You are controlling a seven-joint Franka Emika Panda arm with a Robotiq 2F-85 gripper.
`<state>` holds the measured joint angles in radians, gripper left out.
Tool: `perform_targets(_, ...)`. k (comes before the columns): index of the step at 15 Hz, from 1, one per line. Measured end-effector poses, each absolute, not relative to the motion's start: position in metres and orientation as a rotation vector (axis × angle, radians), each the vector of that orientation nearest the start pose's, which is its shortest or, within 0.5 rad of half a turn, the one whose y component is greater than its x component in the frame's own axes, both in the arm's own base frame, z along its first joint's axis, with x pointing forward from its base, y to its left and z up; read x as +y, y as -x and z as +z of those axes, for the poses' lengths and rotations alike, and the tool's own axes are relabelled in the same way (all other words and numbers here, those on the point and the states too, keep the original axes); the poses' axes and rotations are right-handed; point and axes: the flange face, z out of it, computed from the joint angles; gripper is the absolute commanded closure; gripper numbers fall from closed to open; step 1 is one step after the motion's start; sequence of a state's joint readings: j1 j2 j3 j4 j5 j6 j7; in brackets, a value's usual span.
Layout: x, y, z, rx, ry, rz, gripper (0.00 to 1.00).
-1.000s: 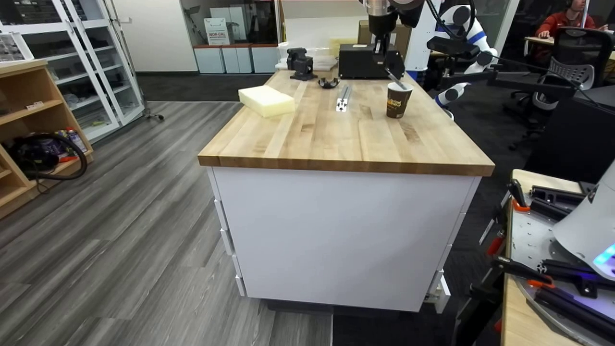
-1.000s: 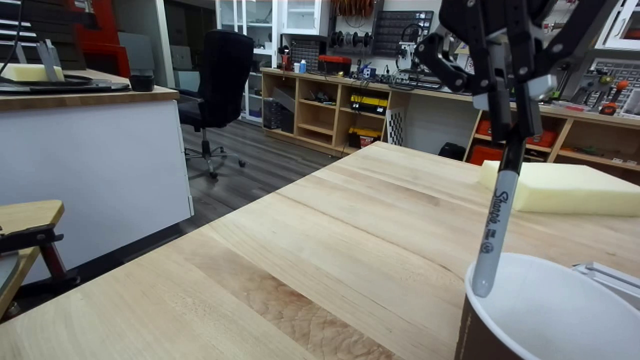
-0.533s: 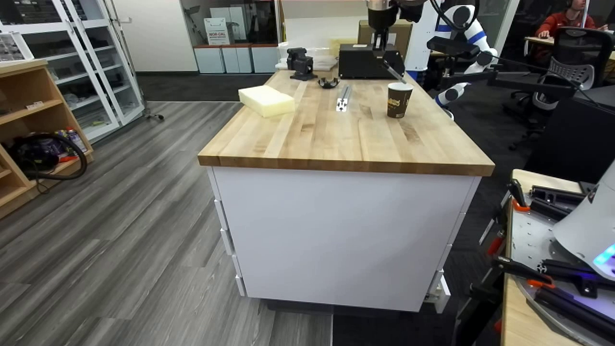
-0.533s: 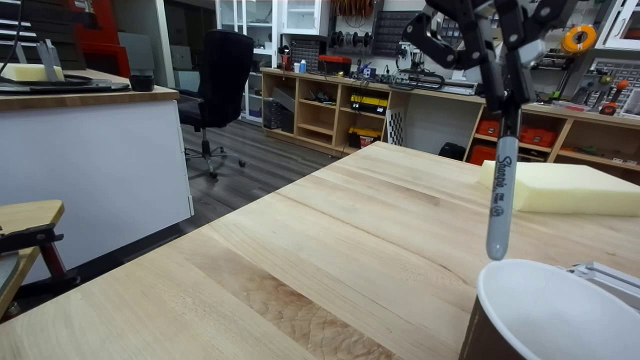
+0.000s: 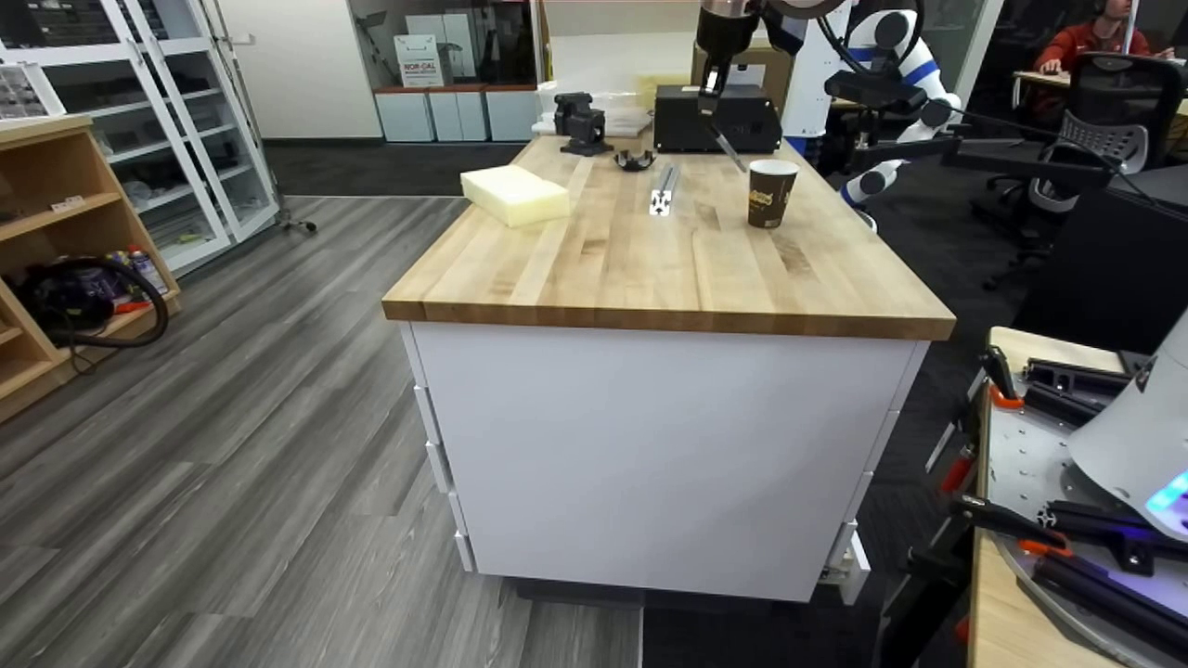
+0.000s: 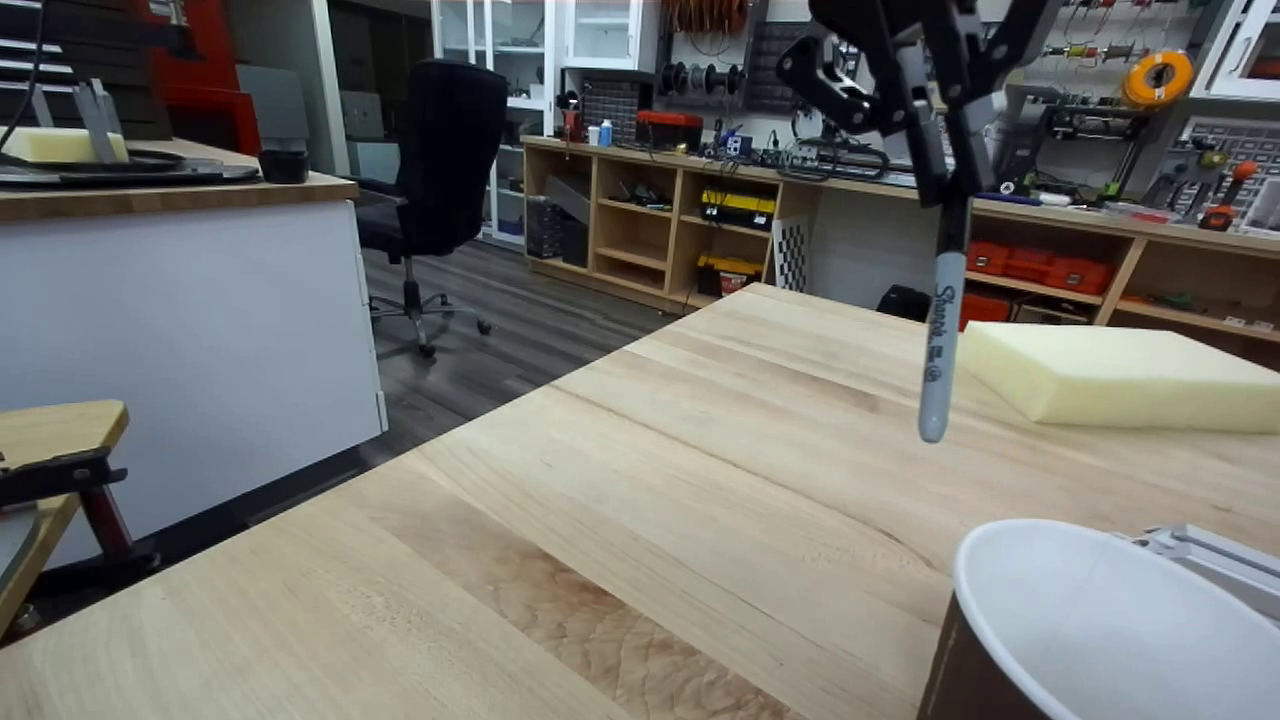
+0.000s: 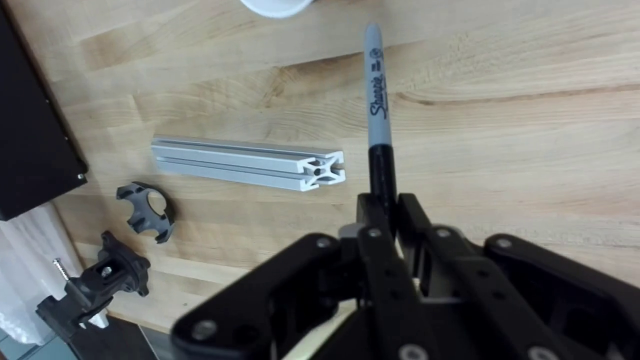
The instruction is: Put the marker in the cup, remove it and then put it back on the table
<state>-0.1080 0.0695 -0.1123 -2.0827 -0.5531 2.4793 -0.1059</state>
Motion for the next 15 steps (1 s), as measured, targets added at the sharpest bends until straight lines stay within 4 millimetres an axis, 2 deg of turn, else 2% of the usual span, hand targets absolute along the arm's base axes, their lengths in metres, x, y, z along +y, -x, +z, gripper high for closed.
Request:
perform_targets(7, -0.104, -0.571, 0.409, -0.453, 3.331, -0.473, 0.97)
perform_targets(15, -0.09, -0.571, 0.404, -0.513, 3.129, -0.533, 0.97)
